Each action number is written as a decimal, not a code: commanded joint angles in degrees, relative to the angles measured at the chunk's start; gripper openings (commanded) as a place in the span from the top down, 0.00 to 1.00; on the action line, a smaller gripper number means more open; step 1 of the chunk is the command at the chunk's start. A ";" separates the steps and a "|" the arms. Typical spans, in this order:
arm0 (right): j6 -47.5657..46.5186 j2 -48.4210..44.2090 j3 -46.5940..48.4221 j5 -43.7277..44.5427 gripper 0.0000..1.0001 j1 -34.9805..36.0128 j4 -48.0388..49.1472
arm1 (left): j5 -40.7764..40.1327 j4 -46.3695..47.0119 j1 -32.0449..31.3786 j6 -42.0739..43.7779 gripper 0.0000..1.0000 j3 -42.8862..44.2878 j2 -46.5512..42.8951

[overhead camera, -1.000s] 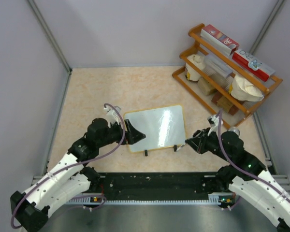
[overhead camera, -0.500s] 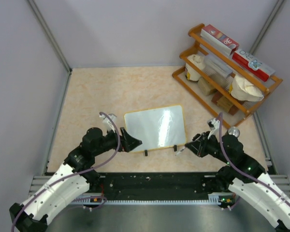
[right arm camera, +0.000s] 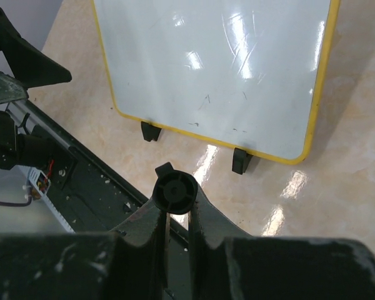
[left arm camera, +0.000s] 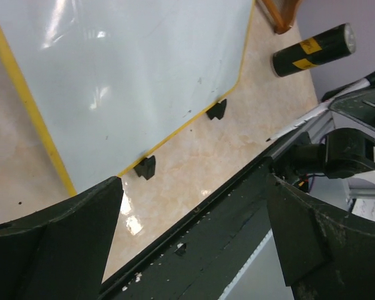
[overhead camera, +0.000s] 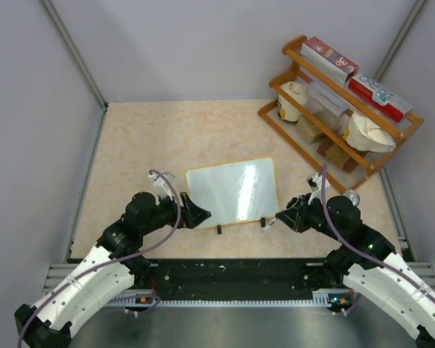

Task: Write a sentence on the whiteboard
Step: Pick up the whiteboard from the whiteboard stand.

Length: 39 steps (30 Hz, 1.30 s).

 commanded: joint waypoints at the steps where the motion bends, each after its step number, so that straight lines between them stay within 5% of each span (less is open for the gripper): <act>1: -1.62 3.28 4.41 -0.07 1.00 -0.20 2.45 | -6.30 -3.91 0.22 2.45 0.01 3.04 1.88; 7: -1.01 6.27 5.30 -1.74 1.00 -0.20 6.75 | -10.89 -8.22 1.53 5.69 0.01 7.87 6.27; 15: -0.57 11.80 5.82 -6.66 1.00 -0.20 13.70 | -1.16 -6.65 11.63 10.09 0.03 11.48 15.24; 25: -0.31 18.22 8.63 -14.20 1.00 -5.19 18.44 | 25.81 14.77 32.19 10.01 0.04 2.62 19.45; 34: 7.60 26.04 6.79 -30.20 1.00 -16.10 35.49 | 29.10 30.09 33.79 11.50 0.05 0.93 26.30; 39: 4.36 28.33 10.21 -28.20 1.00 -16.37 33.31 | 31.80 38.78 34.06 11.07 0.06 -0.65 32.72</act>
